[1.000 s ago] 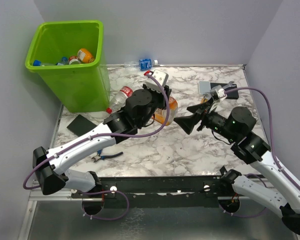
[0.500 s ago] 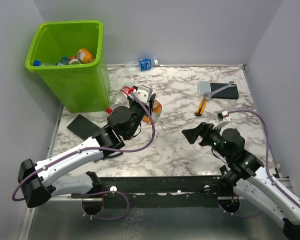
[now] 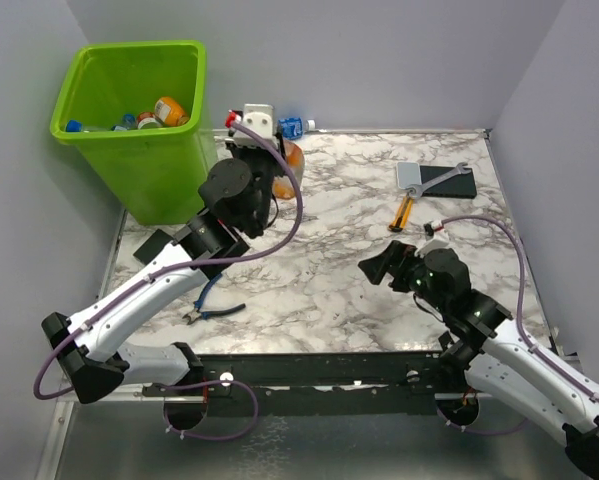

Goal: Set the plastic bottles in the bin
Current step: Place the plastic bottle in the trash bin.

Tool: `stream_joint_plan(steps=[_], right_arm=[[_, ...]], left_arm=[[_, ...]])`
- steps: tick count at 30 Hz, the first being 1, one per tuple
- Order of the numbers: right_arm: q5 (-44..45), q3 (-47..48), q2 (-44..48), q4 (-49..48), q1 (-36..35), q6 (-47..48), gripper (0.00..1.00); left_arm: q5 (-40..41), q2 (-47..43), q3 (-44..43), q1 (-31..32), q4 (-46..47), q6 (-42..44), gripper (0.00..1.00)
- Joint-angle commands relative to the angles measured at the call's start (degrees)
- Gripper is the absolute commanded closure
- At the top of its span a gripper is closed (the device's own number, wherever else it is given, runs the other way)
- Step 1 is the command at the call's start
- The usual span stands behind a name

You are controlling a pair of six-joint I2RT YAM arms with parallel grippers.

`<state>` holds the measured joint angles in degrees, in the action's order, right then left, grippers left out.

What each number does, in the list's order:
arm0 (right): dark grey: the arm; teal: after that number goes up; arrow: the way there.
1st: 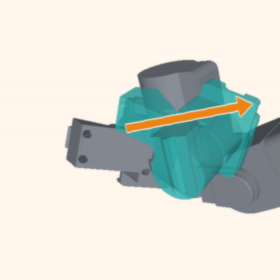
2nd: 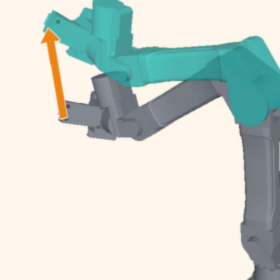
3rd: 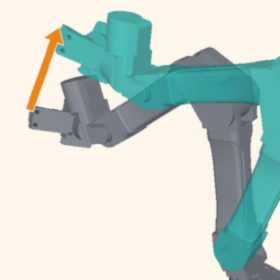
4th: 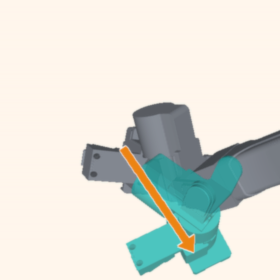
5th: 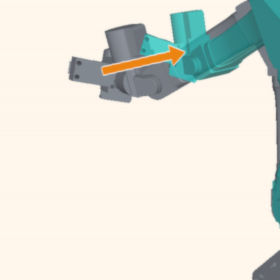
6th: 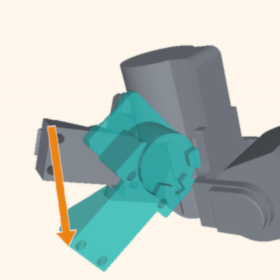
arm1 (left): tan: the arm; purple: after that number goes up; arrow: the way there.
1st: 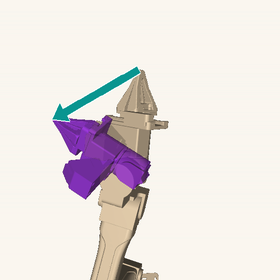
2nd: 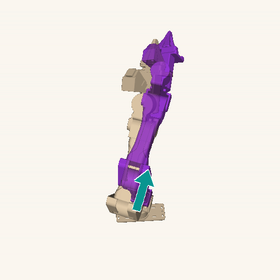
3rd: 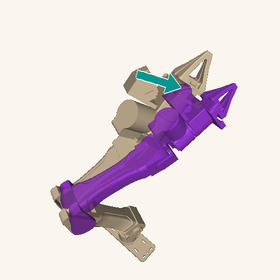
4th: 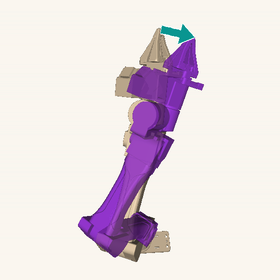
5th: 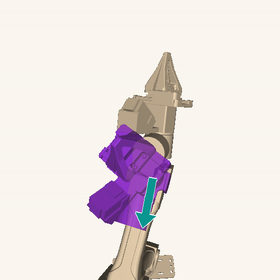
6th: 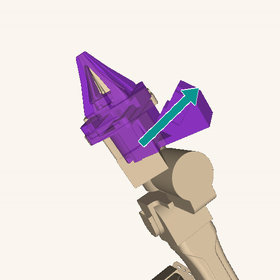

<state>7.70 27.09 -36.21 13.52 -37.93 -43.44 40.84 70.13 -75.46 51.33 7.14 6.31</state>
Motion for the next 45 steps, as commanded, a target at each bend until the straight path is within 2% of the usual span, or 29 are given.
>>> stream_joint_plan(steps=[1, 6, 11, 13, 19, 25, 28, 31, 32, 33, 36, 37, 41, 43, 45], right_arm=[[-2.54, 2.45, -3.61, -1.27, -0.38, 1.35, 0.01], [-3.56, 2.67, -6.90, -4.84, -0.38, 5.85, 0.01], [-5.80, 0.78, -6.77, -9.15, -0.38, 7.13, 0.01], [-6.24, 1.06, -7.06, -9.85, -0.38, 7.01, 0.01], [-11.18, 6.04, -9.71, -7.24, -0.38, 8.65, 0.01], [-10.73, 6.57, -6.53, -4.84, -0.37, 11.57, 0.01], [-9.91, 7.50, -5.12, -3.50, -0.39, 12.58, 0.01], [-9.40, 8.49, -4.36, -2.89, -0.34, 13.88, 0.00], [-9.19, 8.76, -4.13, -2.50, -0.38, 14.22, 0.00], [-9.01, 9.06, -3.94, -1.92, -0.39, 14.58, 0.00], [-8.40, 9.00, -2.85, -1.05, -0.34, 15.24, 0.00], [-8.23, 8.95, -2.49, -1.04, -0.38, 15.54, 0.00], [-7.08, 9.96, -2.09, -0.72, -0.38, 17.31, 0.00], [-6.02, 10.75, -2.32, -0.58, -0.37, 17.82, 0.00], [-5.66, 11.28, -2.61, -0.79, -0.38, 17.96, 0.00]], left_arm=[[9.38, 1.77, -7.00, -4.05, -0.16, 2.56, 1.00], [8.68, 6.22, -17.63, -8.98, 10.89, 11.76, 1.00], [7.77, 13.93, -28.15, -13.02, 24.83, 24.96, 1.00], [7.14, 15.96, -29.05, -15.91, 31.50, 27.21, 1.00], [7.36, 20.79, -30.03, -27.02, 40.75, 24.92, 1.00], [3.37, 20.95, -18.62, -40.42, 54.41, 18.74, 1.00], [8.20, 21.50, -15.11, -45.50, 52.46, 12.00, 1.00], [10.69, 22.87, -13.86, -47.40, 51.84, 8.95, 1.00], [10.37, 23.35, -13.87, -47.46, 51.84, 8.91, 0.92], [9.77, 23.54, -13.96, -47.39, 51.79, 8.70, 0.73], [9.93, 23.74, -15.42, -46.88, 51.33, 8.22, 0.04], [10.67, 23.68, -16.18, -46.48, 51.31, 8.36, 0.01], [9.70, 22.07, -19.69, -43.81, 51.07, 9.69, 0.01], [8.51, 21.30, -21.92, -39.78, 50.99, 13.31, 0.01], [7.40, 19.96, -23.19, -32.35, 50.55, 18.31, 0.01]])
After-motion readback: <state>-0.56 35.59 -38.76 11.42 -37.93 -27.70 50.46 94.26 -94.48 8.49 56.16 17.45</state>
